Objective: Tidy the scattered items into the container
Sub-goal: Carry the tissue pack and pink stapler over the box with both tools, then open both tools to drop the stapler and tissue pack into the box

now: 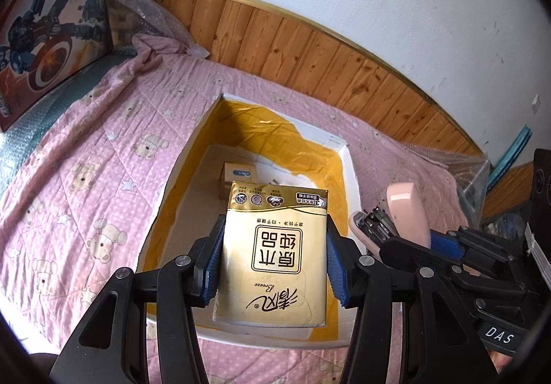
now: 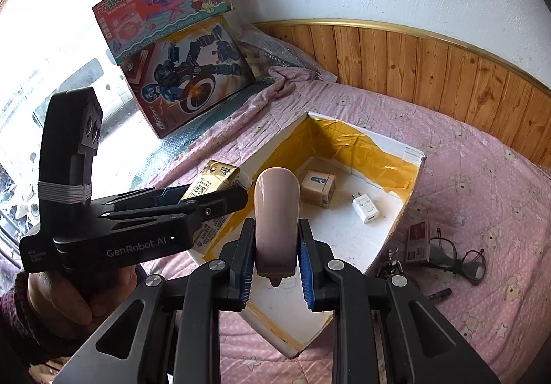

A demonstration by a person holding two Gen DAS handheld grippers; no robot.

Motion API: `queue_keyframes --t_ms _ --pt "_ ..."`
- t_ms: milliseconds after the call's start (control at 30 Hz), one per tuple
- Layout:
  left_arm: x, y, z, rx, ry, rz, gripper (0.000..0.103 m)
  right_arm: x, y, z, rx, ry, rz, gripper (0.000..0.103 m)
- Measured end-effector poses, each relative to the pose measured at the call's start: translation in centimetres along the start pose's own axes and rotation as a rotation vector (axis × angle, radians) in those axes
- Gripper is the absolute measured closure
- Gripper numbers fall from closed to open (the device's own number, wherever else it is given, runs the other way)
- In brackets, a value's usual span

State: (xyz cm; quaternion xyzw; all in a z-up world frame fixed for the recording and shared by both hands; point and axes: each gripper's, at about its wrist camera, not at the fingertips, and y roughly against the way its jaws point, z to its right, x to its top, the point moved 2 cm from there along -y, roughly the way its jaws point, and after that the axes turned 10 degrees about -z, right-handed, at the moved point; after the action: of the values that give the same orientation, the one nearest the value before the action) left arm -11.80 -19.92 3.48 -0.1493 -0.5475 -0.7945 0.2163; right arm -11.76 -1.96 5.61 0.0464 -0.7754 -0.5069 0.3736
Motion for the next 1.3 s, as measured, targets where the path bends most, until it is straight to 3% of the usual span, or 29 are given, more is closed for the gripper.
queue_keyframes --t_ms 600,933,1300 --pt "1.1 -4.7 -1.3 0.077 0.004 -0.183 0.05 2.7 -8.7 4.0 0.074 -0.123 -0.21 0.079" --pt "2.5 -6.6 -2.1 0.167 -0.04 -0.256 0.05 3.8 -12.2 5.4 0.058 -0.155 -0.306 0.078" --pt "3.5 -9.2 -2.3 0.197 -0.073 -0.363 0.049 5.2 -15.7 7.3 0.056 -0.201 -0.43 0.078"
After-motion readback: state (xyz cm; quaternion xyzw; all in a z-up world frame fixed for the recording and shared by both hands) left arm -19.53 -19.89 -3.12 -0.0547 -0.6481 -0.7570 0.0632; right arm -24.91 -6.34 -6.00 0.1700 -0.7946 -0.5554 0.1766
